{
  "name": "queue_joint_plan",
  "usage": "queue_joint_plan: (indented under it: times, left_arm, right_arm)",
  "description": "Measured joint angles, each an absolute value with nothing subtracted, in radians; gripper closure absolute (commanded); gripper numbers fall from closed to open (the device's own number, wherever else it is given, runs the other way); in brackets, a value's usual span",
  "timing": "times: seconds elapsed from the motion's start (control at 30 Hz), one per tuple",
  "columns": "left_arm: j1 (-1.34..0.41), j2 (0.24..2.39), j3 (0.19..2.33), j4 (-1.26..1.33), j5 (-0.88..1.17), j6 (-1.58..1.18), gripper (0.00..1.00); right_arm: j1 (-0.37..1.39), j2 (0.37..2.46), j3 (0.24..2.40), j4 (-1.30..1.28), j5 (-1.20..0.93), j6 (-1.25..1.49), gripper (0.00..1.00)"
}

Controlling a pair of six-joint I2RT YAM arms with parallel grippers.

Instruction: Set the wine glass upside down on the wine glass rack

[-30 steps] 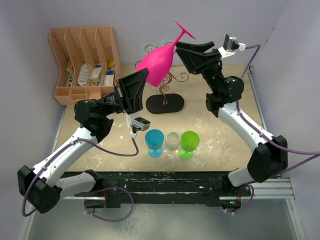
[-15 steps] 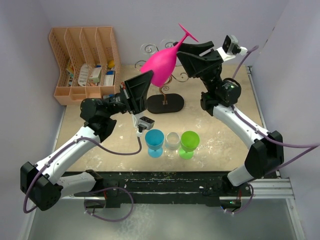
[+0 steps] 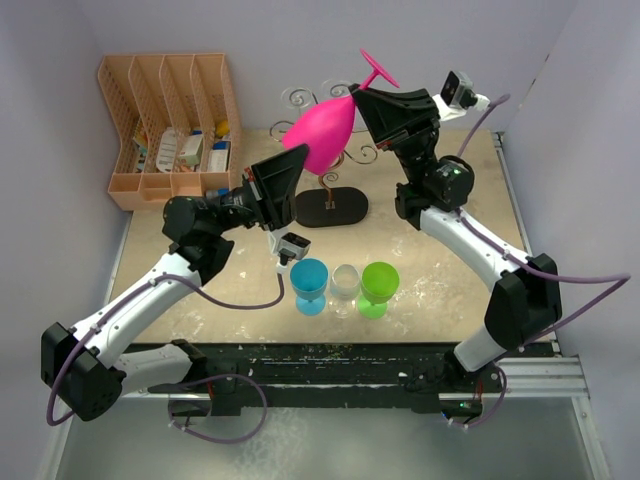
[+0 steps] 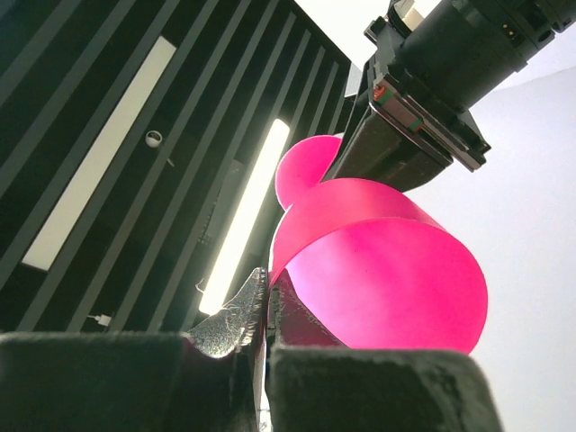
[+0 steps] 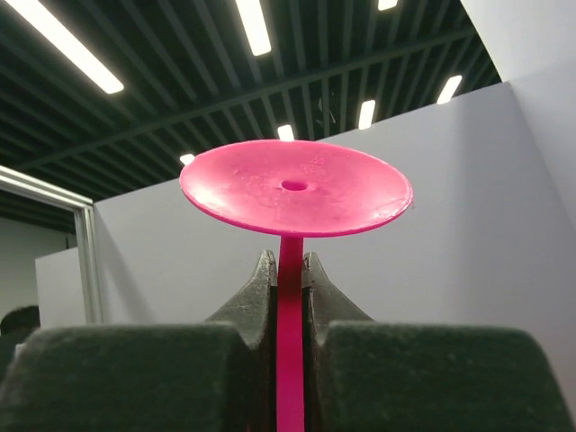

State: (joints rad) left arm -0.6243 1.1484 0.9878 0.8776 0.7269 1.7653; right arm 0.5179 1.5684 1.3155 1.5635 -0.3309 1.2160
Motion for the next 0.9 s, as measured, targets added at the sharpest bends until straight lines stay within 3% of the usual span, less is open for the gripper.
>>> queue_joint_plan:
  times: [0.27,0.43,0.57,0.6,0.9]
  left_arm:
    - [-0.624,1.148,0.984,0.880,0.728,1.774,0.99]
    - [-0.624,1.150,0.984,0.867,0.728,1.813,0.43]
    - [-0.625,1.150,0.983,0.828,0.729,1.854,0.06]
    - [-0.625,1.150,0.983,0.821,0.728,1.859,0.00]
    - [-0.630,1.129,0.959,0.761,0.622,1.891,0.00]
  right_arm:
    - [0.522,1.568,1.316,1.572,-0.310,1.221,1.00]
    - [0.527,1.565,1.316,1.565,-0.323,1.208,1.00]
    - [0.528,1.525,1.323,1.432,-0.379,1.134,1.00]
    - [0.521,1.512,1.333,1.398,-0.388,1.115,1.00]
    - [0.361,1.370,1.576,0.942,-0.456,0.800,1.00]
